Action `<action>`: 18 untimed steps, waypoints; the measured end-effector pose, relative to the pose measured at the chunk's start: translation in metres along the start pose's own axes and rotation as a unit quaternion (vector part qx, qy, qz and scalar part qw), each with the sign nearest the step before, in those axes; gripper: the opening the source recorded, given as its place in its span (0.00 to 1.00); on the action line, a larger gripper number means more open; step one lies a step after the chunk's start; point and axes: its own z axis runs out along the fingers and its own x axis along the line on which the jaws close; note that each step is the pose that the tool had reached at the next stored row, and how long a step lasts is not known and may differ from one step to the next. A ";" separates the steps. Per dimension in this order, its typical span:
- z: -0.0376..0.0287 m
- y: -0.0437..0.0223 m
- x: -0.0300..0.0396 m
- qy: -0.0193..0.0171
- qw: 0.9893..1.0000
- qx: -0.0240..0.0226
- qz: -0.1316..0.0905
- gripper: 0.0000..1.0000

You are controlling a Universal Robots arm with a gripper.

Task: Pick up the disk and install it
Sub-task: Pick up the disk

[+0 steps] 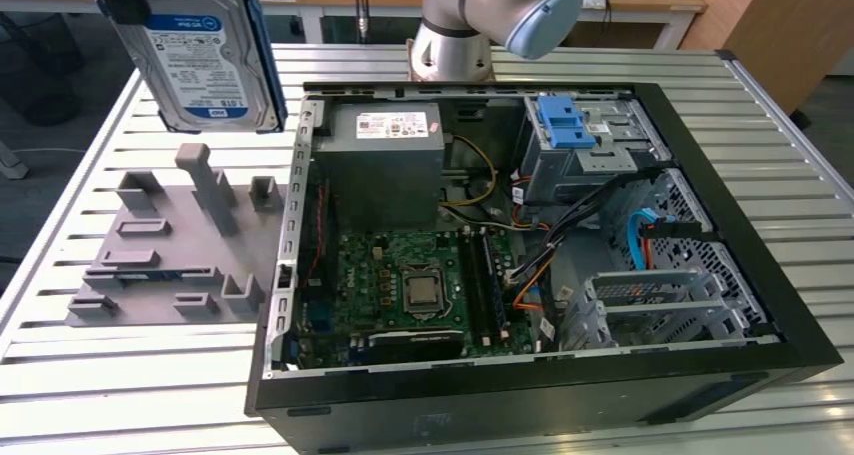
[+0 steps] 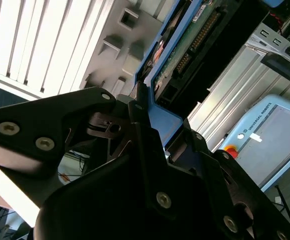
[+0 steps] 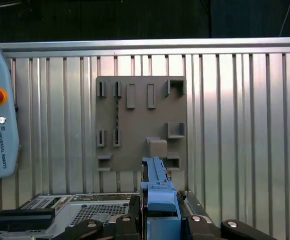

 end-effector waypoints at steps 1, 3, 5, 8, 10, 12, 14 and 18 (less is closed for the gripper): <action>0.0000 -0.0011 0.0005 0.000 1.000 0.000 0.000 0.36; 0.0000 -0.0031 0.0013 0.000 1.000 0.000 0.000 0.36; 0.0000 -0.0050 0.0022 0.000 1.000 0.000 0.000 0.36; 0.0000 -0.0079 0.0035 0.000 1.000 0.000 0.001 0.36; 0.0000 -0.0098 0.0043 0.000 1.000 0.000 0.001 0.36; 0.0000 -0.0117 0.0052 0.000 1.000 0.000 0.001 0.36; 0.0000 -0.0136 0.0060 0.000 1.000 0.000 0.001 0.36; 0.0000 -0.0168 0.0073 0.000 1.000 0.000 0.002 0.36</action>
